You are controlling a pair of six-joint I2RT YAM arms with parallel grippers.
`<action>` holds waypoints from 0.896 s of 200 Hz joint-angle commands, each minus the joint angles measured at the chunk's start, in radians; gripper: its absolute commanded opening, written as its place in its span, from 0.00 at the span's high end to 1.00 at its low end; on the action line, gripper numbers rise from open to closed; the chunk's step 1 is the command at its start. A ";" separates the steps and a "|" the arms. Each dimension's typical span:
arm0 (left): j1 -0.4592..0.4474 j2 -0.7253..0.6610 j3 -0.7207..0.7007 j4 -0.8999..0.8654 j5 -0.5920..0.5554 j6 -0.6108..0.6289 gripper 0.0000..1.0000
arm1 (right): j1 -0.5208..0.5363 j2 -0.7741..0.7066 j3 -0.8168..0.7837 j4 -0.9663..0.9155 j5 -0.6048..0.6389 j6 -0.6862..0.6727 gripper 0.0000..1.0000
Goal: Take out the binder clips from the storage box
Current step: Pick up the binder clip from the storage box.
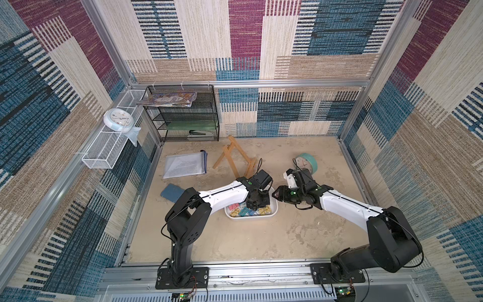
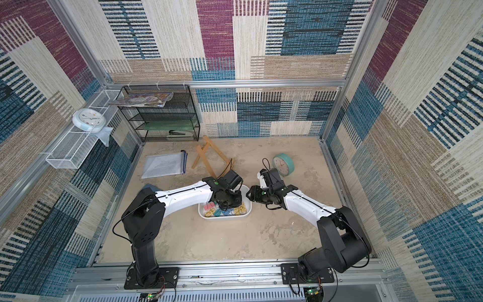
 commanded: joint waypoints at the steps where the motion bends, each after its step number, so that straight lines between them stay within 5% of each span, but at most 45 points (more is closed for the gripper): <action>1: -0.001 -0.004 -0.003 0.002 0.006 -0.001 0.96 | -0.001 -0.011 -0.003 0.012 -0.003 0.004 0.45; 65: -0.003 -0.080 -0.071 0.117 -0.043 -0.023 1.00 | 0.000 -0.024 -0.009 0.004 0.003 -0.002 0.46; 179: 0.014 -0.101 -0.288 0.665 0.025 -0.054 1.00 | 0.000 -0.060 -0.028 0.001 0.012 0.004 0.45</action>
